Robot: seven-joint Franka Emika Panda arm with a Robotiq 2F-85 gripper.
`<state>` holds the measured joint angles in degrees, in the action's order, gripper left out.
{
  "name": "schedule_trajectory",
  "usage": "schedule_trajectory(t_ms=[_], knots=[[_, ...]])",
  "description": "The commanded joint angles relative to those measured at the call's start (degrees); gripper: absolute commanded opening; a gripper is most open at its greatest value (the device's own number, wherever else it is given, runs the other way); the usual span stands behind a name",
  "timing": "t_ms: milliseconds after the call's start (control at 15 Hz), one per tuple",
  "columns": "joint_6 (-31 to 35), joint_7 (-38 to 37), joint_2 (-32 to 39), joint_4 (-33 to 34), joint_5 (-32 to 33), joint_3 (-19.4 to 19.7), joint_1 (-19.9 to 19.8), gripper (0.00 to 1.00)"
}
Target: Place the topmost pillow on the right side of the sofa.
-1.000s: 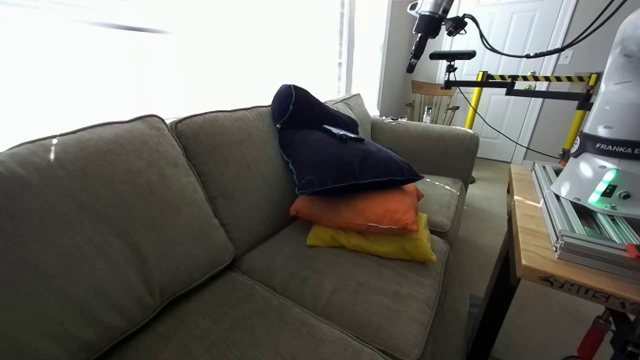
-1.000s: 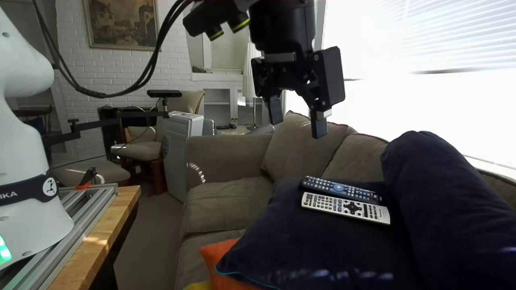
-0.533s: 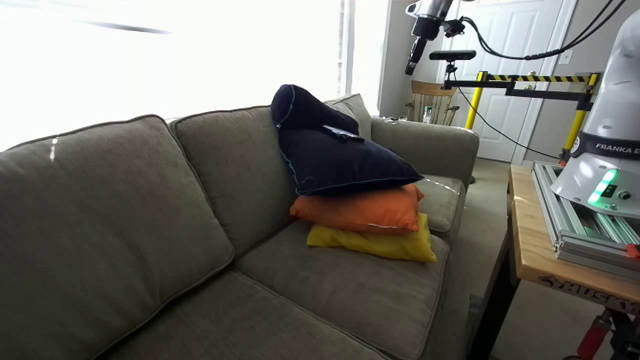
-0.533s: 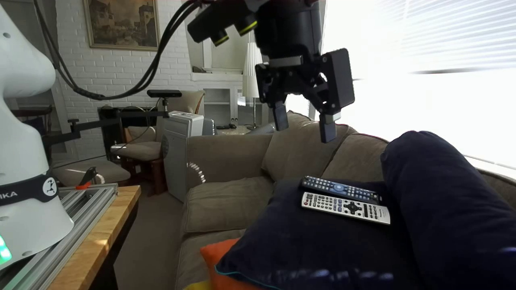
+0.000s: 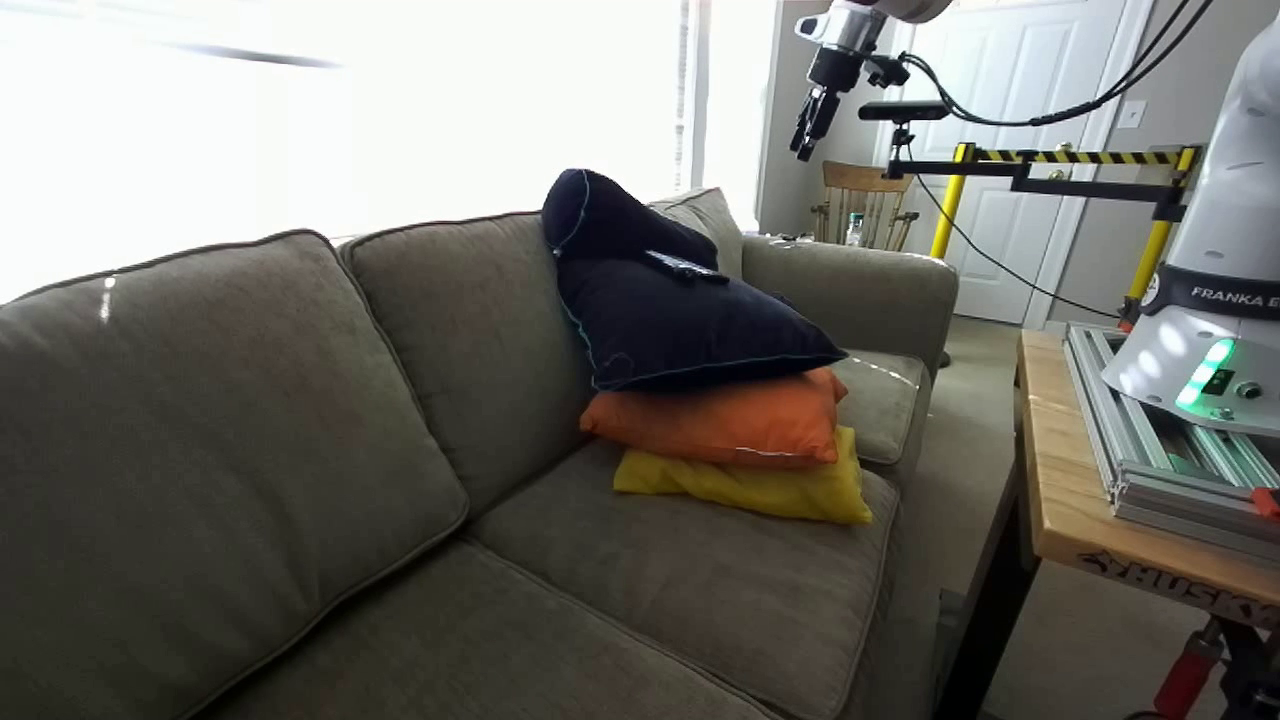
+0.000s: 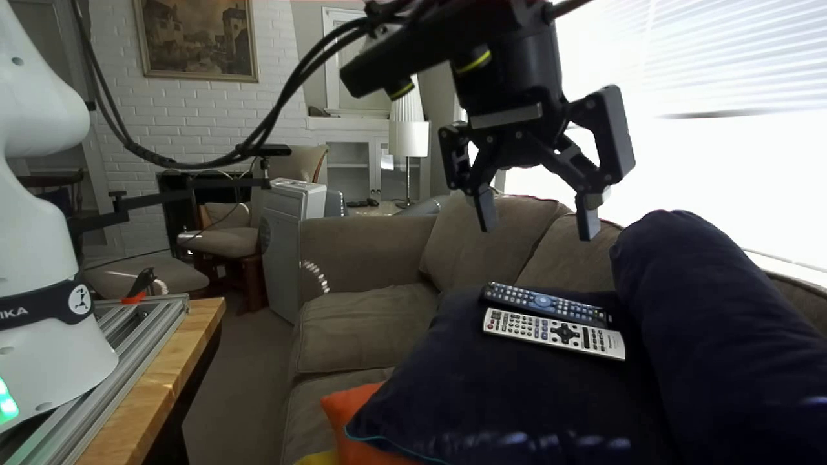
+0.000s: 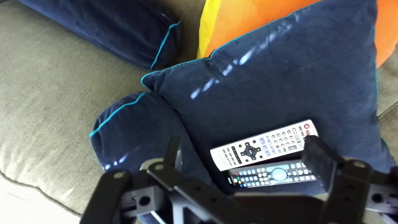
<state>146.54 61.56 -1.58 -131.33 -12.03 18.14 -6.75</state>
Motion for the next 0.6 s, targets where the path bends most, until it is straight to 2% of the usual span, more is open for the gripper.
schedule_trajectory(t_ms=[0,200,533], knots=[[1.0,11.7,7.6,6.3,-6.7,-2.5,-1.8,1.0],[1.1,19.2,13.4,12.2,-12.6,-5.9,-4.4,1.0],[3.9,24.8,22.4,20.7,-14.9,-12.2,-9.8,1.0]])
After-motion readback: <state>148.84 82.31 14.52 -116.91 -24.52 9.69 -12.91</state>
